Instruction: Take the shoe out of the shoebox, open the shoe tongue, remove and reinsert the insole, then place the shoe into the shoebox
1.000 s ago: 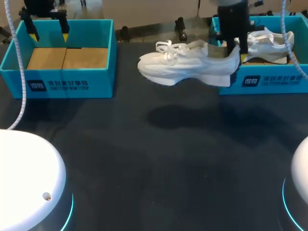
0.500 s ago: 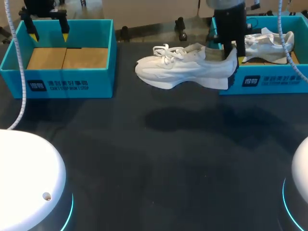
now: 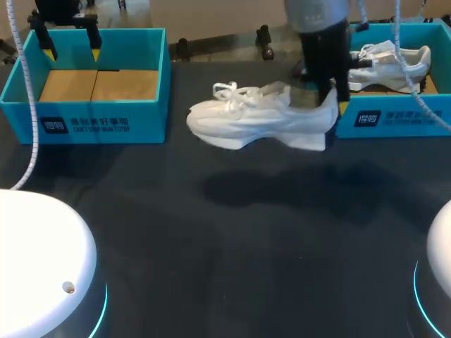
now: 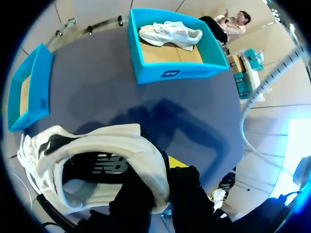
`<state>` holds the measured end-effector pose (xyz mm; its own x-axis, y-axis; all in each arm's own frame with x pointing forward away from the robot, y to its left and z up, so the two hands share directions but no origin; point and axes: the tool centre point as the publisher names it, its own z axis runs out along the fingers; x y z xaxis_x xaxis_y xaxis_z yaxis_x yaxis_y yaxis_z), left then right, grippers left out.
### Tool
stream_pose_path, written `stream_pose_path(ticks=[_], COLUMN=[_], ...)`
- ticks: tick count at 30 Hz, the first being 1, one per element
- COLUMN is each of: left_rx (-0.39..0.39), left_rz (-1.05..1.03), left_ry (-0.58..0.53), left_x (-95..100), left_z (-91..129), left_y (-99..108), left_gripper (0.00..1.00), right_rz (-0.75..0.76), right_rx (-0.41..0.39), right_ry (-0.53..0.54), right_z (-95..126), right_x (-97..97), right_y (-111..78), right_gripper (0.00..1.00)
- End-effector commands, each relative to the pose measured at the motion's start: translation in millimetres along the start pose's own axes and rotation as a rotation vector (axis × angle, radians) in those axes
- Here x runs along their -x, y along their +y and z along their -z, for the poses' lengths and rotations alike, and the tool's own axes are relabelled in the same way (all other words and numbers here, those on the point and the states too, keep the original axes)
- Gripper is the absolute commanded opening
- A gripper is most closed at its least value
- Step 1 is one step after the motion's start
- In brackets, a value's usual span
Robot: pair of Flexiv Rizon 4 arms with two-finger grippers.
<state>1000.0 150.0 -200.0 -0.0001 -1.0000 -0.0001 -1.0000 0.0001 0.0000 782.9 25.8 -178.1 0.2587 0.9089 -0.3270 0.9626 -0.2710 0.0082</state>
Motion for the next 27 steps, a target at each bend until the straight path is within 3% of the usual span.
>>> stream_pose_path(ticks=[1, 15, 24, 27], left_rx=[0.000, 0.000, 0.000, 0.000], left_rz=[0.000, 0.000, 0.000, 0.000], left_ry=[0.000, 0.000, 0.000, 0.000], left_x=[0.0, 0.0, 0.0, 0.0], left_z=[0, 0, 0, 0], left_y=[0, 0, 0, 0], left_gripper=[1.00, 1.00, 1.00, 1.00], right_rz=[-0.029, -0.025, -0.014, -0.005], right_rx=[0.014, 0.009, 0.022, 0.064], right_ry=[-0.017, -0.016, -0.015, -0.016], right_z=[2, -7, -25, -35], right_x=[-10.8, -27.6, -33.3, -35.9], right_y=[-27.4, -105.0, -118.1, -119.3], right_gripper=[0.00, 0.00, 0.00, 0.00])
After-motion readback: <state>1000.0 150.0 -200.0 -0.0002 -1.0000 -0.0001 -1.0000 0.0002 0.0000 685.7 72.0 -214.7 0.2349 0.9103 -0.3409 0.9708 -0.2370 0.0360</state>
